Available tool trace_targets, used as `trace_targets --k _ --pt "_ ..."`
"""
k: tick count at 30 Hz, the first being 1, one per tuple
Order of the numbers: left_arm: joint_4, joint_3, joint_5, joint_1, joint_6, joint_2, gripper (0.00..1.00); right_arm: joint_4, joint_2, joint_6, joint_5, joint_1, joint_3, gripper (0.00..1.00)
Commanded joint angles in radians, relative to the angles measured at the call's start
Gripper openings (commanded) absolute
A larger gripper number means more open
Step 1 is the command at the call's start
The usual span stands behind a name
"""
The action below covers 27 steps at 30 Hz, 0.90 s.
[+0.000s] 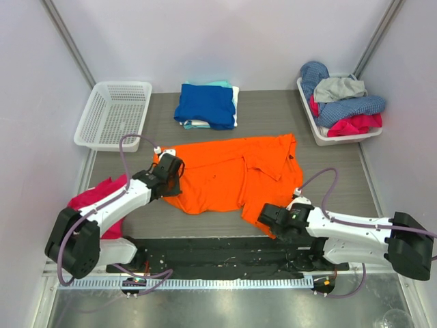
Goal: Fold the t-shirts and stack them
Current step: Fold the tshirt
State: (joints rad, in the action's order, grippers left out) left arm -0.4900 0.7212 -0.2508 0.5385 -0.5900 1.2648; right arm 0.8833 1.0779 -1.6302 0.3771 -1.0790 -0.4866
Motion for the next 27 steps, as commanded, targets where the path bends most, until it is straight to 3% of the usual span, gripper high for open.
trace_targets --k 1,11,27 --pt "-0.013 -0.011 -0.028 0.005 0.010 -0.034 0.00 -0.118 0.024 -0.030 0.020 0.001 0.074 0.01" --pt "-0.113 0.007 -0.068 0.003 0.004 -0.154 0.00 0.187 -0.093 -0.026 0.186 0.001 -0.112 0.01" --pt "-0.275 0.047 -0.162 -0.003 -0.065 -0.315 0.00 0.480 -0.193 -0.059 0.394 0.007 -0.320 0.01"
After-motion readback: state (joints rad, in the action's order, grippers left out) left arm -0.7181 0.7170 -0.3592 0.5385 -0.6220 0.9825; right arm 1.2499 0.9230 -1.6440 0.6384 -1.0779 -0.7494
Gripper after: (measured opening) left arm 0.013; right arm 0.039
